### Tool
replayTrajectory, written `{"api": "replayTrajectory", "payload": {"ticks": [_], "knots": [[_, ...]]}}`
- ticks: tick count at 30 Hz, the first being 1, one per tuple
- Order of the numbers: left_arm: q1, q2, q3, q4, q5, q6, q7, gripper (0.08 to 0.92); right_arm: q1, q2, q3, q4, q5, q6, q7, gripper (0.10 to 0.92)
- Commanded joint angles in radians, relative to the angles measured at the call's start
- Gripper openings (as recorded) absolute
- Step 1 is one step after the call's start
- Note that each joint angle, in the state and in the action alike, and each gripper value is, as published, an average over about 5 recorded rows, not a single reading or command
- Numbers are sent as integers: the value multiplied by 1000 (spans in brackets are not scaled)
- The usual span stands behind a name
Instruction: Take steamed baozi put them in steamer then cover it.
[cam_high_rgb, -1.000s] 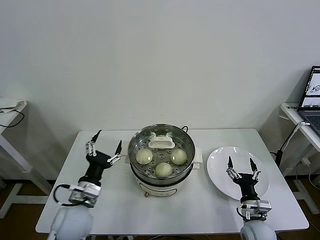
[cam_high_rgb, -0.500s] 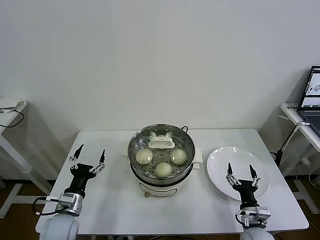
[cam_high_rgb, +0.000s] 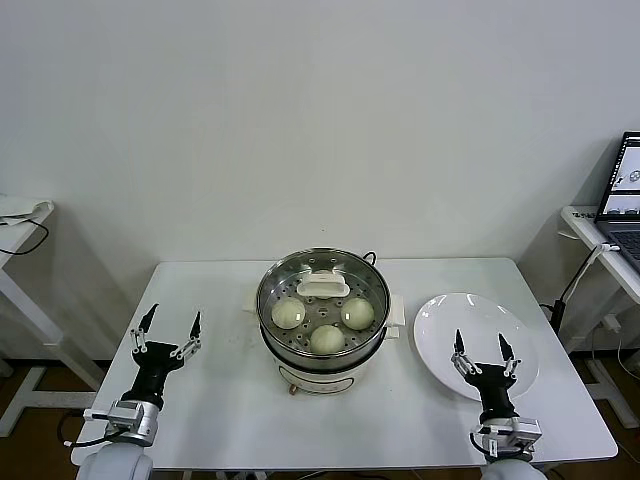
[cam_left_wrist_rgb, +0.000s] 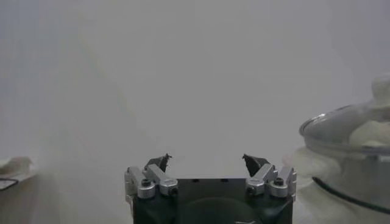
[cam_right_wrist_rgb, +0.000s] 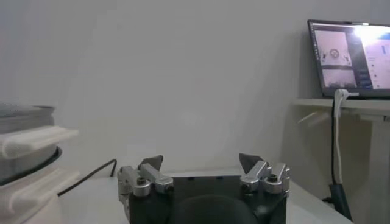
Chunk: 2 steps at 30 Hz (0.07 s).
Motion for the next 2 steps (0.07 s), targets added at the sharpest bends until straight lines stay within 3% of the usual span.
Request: {"api": "replayTrajectory", "payload": {"ticks": [1, 2], "knots": [[21, -6, -9, 3, 0, -21, 2, 823, -22, 10, 5, 40, -5, -10, 4, 823], [22, -6, -8, 3, 2, -21, 2, 823, -24, 10, 5, 42, -5, -10, 4, 823]]}}
